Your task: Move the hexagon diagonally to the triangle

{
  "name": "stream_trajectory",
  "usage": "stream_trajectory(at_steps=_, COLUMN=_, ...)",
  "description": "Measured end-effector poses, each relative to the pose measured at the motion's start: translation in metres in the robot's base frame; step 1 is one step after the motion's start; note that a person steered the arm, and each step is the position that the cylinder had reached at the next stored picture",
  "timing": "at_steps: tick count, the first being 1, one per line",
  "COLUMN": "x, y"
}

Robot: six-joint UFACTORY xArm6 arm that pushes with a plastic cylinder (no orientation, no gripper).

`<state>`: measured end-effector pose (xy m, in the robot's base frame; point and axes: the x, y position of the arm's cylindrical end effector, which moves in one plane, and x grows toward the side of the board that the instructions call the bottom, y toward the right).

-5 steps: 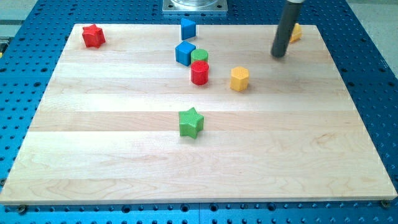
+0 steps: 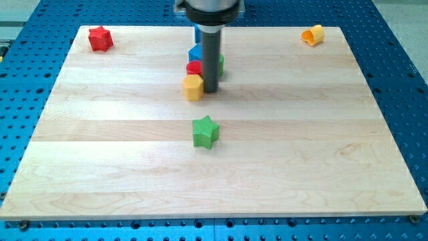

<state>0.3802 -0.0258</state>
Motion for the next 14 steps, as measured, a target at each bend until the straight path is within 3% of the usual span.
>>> stream_trajectory(at_steps=1, x=0.043, y=-0.075)
stream_trajectory(at_steps=2, x=0.051, y=-0.029)
stream_trajectory(at_steps=4, x=0.055, y=-0.135)
stream_trajectory(at_steps=8, x=0.065, y=-0.148)
stream_trajectory(at_steps=9, x=0.026, y=-0.146)
stream_trajectory(at_steps=10, x=-0.032, y=-0.084)
stream_trajectory(at_steps=11, x=-0.054, y=-0.04)
stream_trajectory(at_steps=12, x=0.03, y=-0.063)
stream_trajectory(at_steps=13, x=0.089, y=-0.035)
stream_trajectory(at_steps=14, x=0.098, y=-0.029)
